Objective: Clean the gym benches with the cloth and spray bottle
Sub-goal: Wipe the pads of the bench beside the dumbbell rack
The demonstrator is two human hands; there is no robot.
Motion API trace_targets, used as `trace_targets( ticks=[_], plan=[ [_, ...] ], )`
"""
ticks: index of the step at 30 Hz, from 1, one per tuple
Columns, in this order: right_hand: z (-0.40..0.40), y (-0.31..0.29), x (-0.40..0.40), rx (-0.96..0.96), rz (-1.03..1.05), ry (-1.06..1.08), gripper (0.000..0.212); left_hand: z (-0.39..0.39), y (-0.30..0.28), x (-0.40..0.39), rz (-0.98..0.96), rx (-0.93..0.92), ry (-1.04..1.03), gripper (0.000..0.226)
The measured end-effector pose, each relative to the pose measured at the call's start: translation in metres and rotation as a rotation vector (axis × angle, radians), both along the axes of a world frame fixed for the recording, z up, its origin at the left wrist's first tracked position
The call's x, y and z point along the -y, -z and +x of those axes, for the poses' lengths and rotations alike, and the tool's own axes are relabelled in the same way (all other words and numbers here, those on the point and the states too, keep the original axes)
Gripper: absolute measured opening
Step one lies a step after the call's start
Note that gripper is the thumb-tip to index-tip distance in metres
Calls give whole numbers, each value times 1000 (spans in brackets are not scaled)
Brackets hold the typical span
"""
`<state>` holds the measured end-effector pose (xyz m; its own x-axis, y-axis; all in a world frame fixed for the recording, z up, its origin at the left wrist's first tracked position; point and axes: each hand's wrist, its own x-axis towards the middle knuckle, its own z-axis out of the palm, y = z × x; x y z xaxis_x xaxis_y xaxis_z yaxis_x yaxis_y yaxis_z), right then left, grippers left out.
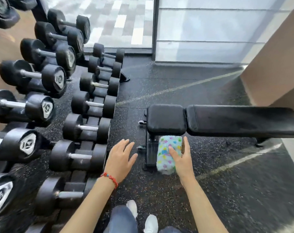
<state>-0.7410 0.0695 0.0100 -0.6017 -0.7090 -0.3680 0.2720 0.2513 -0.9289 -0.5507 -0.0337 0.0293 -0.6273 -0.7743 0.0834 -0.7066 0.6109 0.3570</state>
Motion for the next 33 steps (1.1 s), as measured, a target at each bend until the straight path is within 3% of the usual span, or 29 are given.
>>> trace_targets(
  ticks=[5, 11, 21, 33],
  plan=[
    [-37, 3, 17, -10, -40, -23, 55, -46, 11, 34, 16, 11, 60, 42],
    [-88, 26, 65, -18, 79, 74, 31, -99, 31, 100, 31, 19, 116, 43],
    [-164, 83, 150, -79, 244, 128, 37, -175, 73, 190, 42, 71, 178, 43],
    [-247, 244, 239, -254, 369, -110, 44, -254, 224, 226, 161, 127, 29, 42]
  ],
)
